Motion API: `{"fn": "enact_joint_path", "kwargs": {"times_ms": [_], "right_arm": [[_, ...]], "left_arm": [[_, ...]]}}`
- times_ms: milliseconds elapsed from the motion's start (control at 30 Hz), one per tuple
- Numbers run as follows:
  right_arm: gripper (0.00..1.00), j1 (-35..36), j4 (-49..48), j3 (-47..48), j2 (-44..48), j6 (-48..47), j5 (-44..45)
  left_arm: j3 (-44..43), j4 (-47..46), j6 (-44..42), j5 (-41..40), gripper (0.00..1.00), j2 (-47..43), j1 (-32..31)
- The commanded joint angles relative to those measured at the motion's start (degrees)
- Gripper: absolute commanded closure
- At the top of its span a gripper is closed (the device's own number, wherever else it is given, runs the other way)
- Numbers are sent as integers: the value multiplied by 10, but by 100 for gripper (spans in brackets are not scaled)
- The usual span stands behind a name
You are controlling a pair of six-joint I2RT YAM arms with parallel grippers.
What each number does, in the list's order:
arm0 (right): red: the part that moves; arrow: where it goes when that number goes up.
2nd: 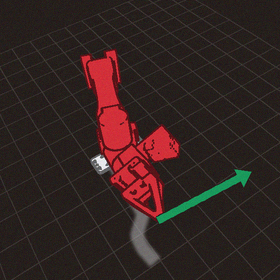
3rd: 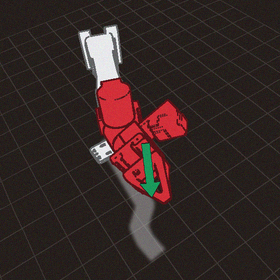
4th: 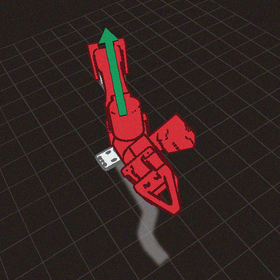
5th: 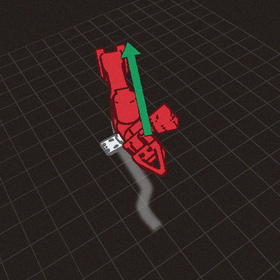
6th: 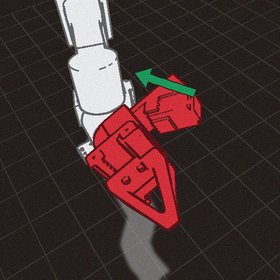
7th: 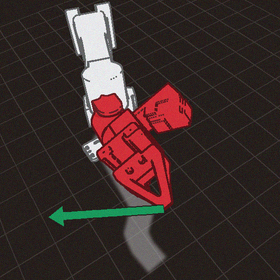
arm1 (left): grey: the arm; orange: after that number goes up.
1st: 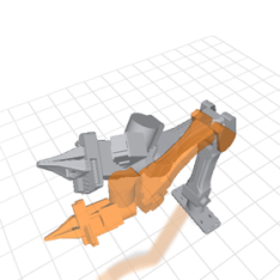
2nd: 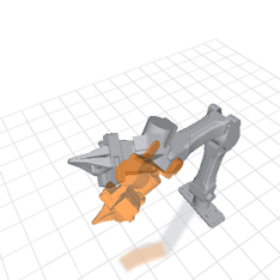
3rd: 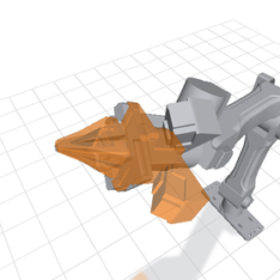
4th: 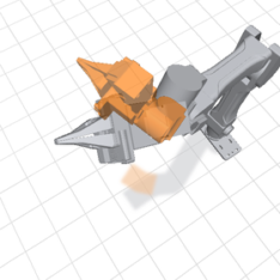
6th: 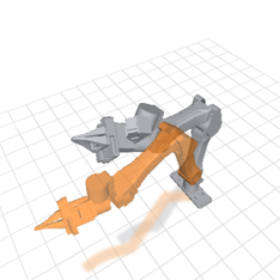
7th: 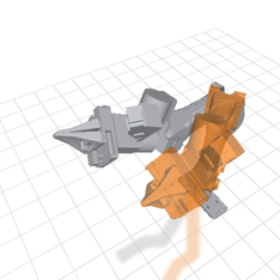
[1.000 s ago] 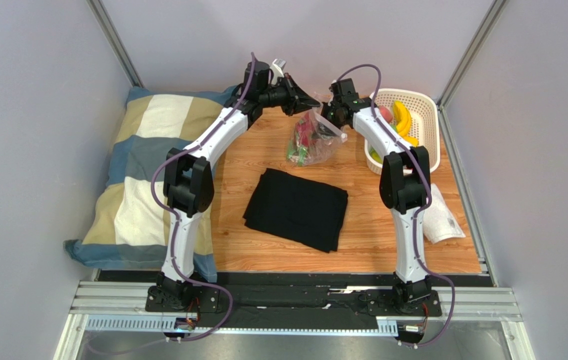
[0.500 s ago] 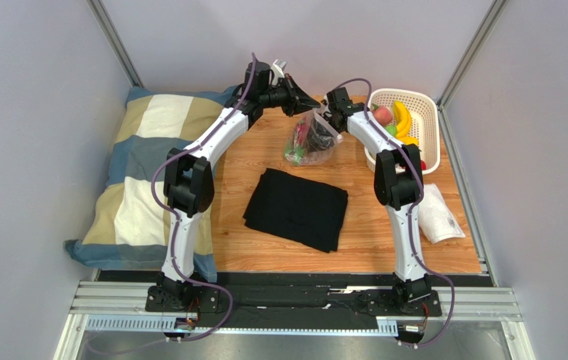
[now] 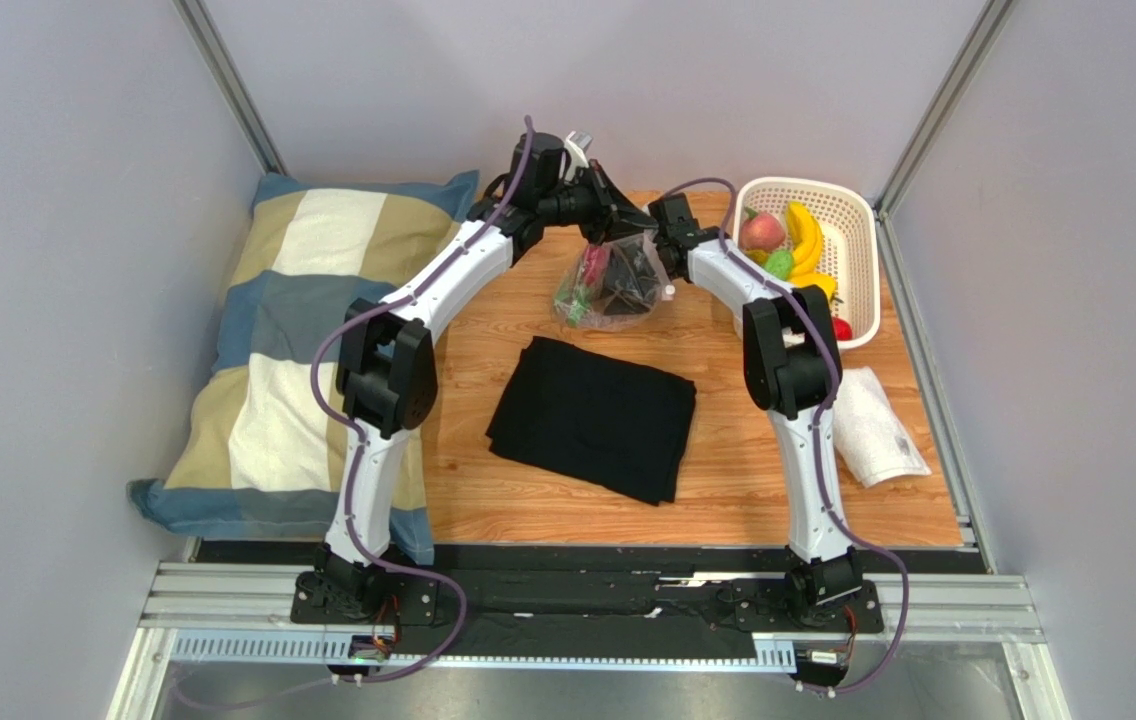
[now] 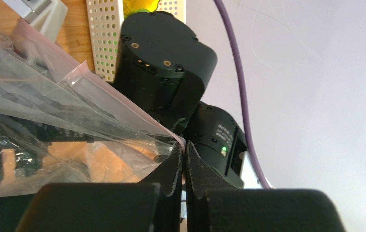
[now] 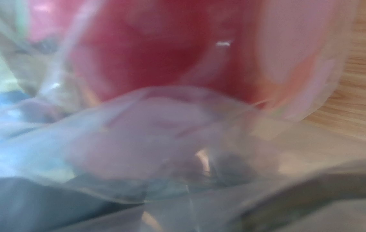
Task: Open the zip-top bag and remove the fake food
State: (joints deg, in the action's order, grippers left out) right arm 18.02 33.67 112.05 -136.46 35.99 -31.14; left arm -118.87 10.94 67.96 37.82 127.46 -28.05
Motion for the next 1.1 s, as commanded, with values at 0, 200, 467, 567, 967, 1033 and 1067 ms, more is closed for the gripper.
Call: {"fn": "enact_joint_path", "kwargs": {"times_ms": [0,200,467,567,967,1033,1067], "right_arm": [[52,-16,-29,-40,28,47,33],[52,-32,92,64,46,-51,133],[50,-31,235,160,51,-174,193],[51,-29,243,151,50,-175,161],[60,-2,191,104,23,-189,76],[59,-2,173,97,20,-177,68],[58,-2,168,96,16,-175,63]], "left_arm": [[-49,-57,28,25,100,-27,-22],[-66,-60,41,18,100,-27,-24],[-54,-68,59,-8,100,-58,0],[-18,-63,49,-15,100,-74,16],[46,-84,44,-6,100,-92,18],[41,-84,43,-5,100,-88,14],[34,-82,42,-3,100,-85,13]]}}
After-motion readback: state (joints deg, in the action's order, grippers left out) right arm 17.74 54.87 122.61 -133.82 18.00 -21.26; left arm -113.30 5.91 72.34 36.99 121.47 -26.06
